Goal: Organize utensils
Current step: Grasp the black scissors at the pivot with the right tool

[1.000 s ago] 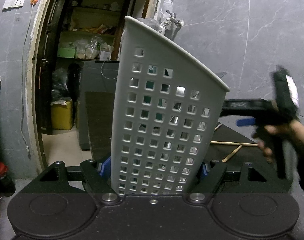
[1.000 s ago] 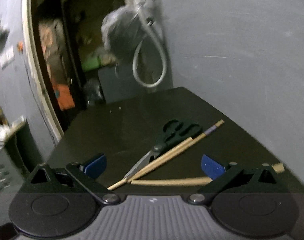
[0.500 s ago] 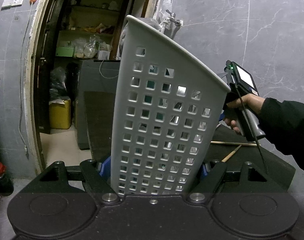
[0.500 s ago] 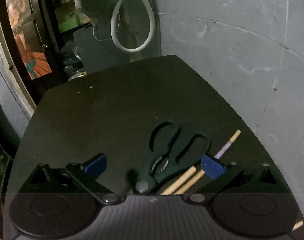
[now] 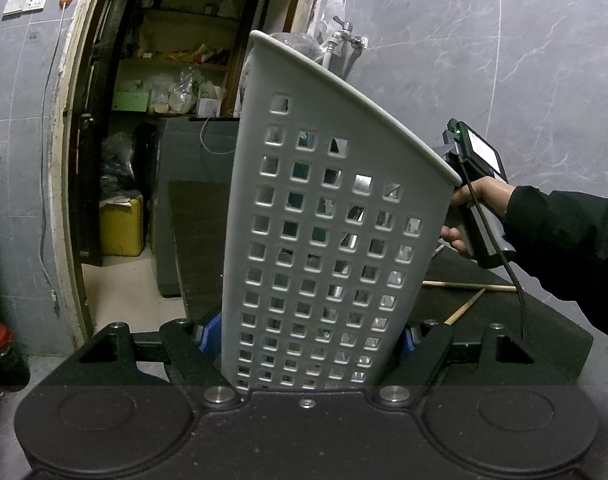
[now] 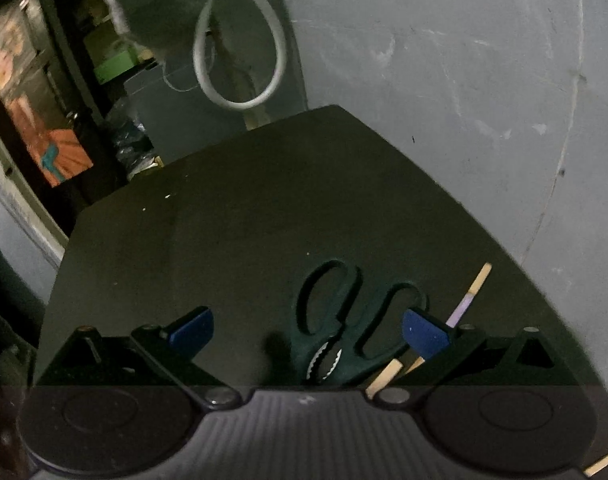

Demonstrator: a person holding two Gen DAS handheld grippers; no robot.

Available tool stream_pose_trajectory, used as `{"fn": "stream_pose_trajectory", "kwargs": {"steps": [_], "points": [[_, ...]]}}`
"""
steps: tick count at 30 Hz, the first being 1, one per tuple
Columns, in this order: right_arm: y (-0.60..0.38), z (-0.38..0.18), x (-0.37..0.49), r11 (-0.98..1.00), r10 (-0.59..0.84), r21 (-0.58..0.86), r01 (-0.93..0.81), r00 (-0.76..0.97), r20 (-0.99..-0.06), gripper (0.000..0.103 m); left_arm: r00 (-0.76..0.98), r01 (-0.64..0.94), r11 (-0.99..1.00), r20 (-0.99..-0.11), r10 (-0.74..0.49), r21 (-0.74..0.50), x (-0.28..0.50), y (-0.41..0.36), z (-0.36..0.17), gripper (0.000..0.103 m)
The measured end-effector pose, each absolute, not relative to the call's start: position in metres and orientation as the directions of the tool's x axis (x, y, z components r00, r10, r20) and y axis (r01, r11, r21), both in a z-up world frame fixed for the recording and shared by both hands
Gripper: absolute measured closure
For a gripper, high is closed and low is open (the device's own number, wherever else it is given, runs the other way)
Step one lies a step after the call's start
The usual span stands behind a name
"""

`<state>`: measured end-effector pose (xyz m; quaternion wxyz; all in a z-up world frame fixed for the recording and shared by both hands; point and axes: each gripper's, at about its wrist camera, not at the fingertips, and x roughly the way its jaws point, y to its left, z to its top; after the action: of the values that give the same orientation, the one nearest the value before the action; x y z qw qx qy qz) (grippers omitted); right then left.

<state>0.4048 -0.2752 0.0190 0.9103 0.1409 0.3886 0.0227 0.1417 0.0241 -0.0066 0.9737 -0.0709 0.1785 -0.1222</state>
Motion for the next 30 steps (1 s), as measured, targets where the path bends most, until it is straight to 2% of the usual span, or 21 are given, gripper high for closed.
{"fn": "stream_pose_trajectory", "kwargs": {"steps": [7, 9, 11, 19, 22, 28, 30], "points": [[-0.287, 0.01, 0.423, 0.916, 0.189, 0.379, 0.133, 0.689, -0.7, 0.001, 0.905, 0.211, 0.961, -0.336, -0.262, -0.18, 0.142, 0.023, -0.003, 0.024], [-0.29, 0.008, 0.424, 0.902, 0.203, 0.409, 0.137, 0.702, -0.683, 0.007, 0.904, 0.211, 0.961, -0.337, -0.262, -0.181, 0.142, 0.023, -0.002, 0.024], [-0.297, 0.003, 0.427, 0.879, 0.216, 0.448, 0.165, 0.7, -0.681, 0.019, 0.905, 0.21, 0.961, -0.337, -0.261, -0.181, 0.141, 0.023, -0.002, 0.024], [-0.316, -0.008, 0.427, 0.836, 0.223, 0.511, 0.199, 0.728, -0.649, 0.039, 0.905, 0.209, 0.961, -0.337, -0.26, -0.181, 0.142, 0.023, -0.002, 0.024], [-0.31, -0.009, 0.426, 0.865, 0.201, 0.468, 0.179, 0.73, -0.653, 0.046, 0.905, 0.209, 0.961, -0.336, -0.26, -0.181, 0.141, 0.024, -0.002, 0.024], [-0.273, -0.004, 0.423, 0.961, 0.102, 0.256, 0.105, 0.727, -0.679, 0.054, 0.907, 0.208, 0.96, -0.331, -0.261, -0.186, 0.14, 0.024, -0.003, 0.024], [-0.26, -0.005, 0.426, 0.978, 0.086, 0.198, 0.069, 0.727, -0.681, 0.061, 0.907, 0.208, 0.96, -0.33, -0.261, -0.187, 0.139, 0.024, -0.003, 0.024]]}}
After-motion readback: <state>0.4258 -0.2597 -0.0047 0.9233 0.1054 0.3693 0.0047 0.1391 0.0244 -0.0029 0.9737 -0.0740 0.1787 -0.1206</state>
